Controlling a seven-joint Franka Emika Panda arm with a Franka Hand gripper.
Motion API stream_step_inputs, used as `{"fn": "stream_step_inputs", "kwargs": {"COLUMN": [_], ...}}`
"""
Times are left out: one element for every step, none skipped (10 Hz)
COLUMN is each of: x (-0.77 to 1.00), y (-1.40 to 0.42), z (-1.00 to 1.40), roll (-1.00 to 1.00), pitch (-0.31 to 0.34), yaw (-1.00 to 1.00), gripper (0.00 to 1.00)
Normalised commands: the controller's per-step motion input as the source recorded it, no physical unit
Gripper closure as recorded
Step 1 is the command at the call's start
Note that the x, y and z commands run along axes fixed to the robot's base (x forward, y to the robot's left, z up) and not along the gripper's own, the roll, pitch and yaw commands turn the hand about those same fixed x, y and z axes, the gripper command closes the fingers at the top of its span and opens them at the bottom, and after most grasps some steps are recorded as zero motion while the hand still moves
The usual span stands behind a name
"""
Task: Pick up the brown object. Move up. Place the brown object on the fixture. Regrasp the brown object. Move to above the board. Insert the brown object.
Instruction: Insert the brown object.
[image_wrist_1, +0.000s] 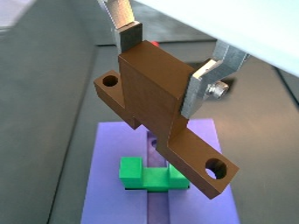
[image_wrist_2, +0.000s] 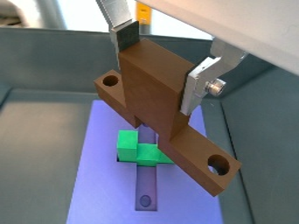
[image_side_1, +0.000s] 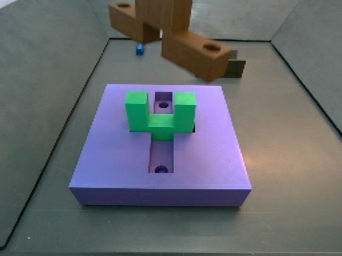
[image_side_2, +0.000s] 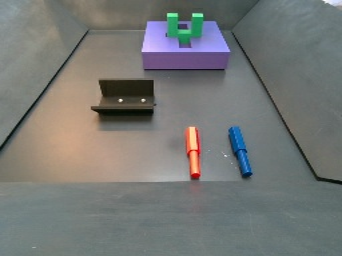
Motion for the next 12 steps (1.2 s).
{"fn": "stream_step_inputs", "kwargs": {"x": [-0.05, -0.05, -0.04, -0.04, -0.03, -0.03, -0.03, -0.03, -0.01, 0.01, 0.19, 0.14], "y": [-0.05, -0.05, -0.05, -0.06, -0.06, -0.06, -0.06, -0.06, -0.06, -0.05, -0.02, 0.00], "z": [-0.33, -0.33, -0.29, -0.25, -0.21, -0.21, -0.21, -0.20, -0.19, -0.19, -0.24, -0.23], "roll": [-0.16, -0.16, -0.18, -0.20, -0.22, -0.22, -0.22, -0.23, -0.23, -0.19, -0.15, -0.10], "pitch": [-0.147, -0.149, -0.151, -0.157, -0.173, -0.174, -0.174, -0.171, -0.157, -0.081, 0.000, 0.000], "yaw": [-0.93, -0.93, -0.90, -0.89, -0.87, -0.87, -0.87, -0.87, -0.86, -0.83, -0.79, -0.64], "gripper": [1.00, 1.00, 1.00, 1.00, 1.00, 1.00, 1.00, 1.00, 1.00, 1.00, 1.00, 1.00]}}
